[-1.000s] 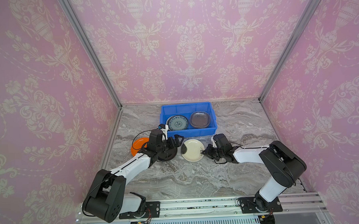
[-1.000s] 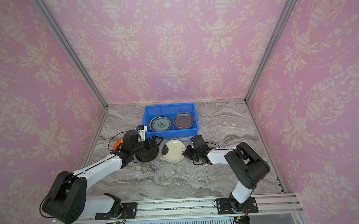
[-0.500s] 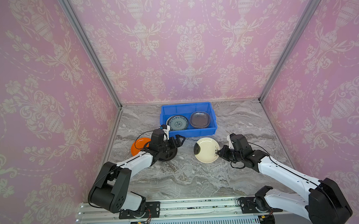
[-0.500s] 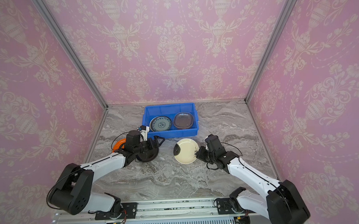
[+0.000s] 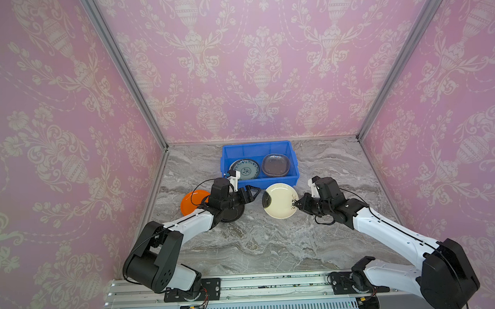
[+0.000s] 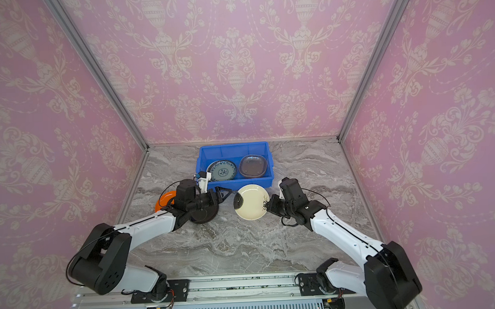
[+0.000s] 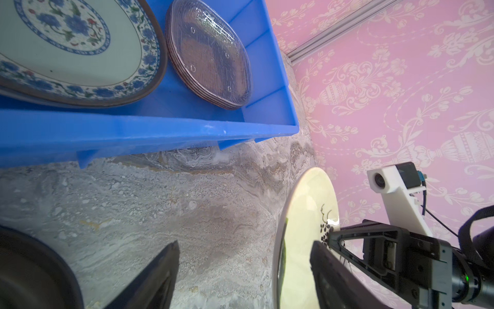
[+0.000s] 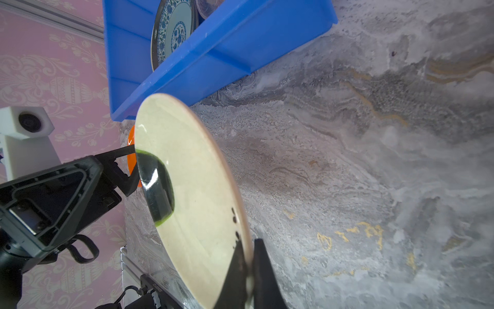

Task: Place the plates into the plastic bin on the countertop
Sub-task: Place the plate in the plastic bin.

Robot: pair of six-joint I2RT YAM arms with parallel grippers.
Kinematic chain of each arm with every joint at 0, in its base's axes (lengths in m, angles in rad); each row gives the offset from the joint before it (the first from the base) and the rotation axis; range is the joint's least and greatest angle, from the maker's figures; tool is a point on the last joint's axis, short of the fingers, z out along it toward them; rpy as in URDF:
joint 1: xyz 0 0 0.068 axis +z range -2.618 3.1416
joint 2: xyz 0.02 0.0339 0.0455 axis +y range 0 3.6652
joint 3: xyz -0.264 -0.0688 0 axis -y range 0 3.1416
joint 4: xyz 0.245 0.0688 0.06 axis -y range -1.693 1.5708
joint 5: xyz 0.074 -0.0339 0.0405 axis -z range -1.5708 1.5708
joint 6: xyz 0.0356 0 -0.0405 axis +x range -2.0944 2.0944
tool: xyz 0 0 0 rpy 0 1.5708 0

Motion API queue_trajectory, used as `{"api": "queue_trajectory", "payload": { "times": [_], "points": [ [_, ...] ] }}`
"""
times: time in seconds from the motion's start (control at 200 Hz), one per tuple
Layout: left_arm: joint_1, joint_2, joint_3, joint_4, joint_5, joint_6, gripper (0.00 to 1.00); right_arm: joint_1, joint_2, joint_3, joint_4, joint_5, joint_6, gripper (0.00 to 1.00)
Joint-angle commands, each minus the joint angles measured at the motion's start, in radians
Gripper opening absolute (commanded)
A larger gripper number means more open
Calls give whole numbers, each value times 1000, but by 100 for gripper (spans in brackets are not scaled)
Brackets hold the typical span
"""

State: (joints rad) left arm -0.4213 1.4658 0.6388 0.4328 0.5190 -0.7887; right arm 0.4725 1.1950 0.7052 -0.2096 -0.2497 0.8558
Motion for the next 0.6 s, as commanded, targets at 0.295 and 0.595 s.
{"api": "queue_trajectory", "payload": {
  "times": [0.295, 0.595],
  "points": [
    [-17, 41, 17, 72, 53, -43, 53, 5, 70, 88, 122, -63, -4, 0],
    [-19, 42, 12, 74, 57, -47, 19, 24, 104, 115, 149, -72, -6, 0]
  ]
}}
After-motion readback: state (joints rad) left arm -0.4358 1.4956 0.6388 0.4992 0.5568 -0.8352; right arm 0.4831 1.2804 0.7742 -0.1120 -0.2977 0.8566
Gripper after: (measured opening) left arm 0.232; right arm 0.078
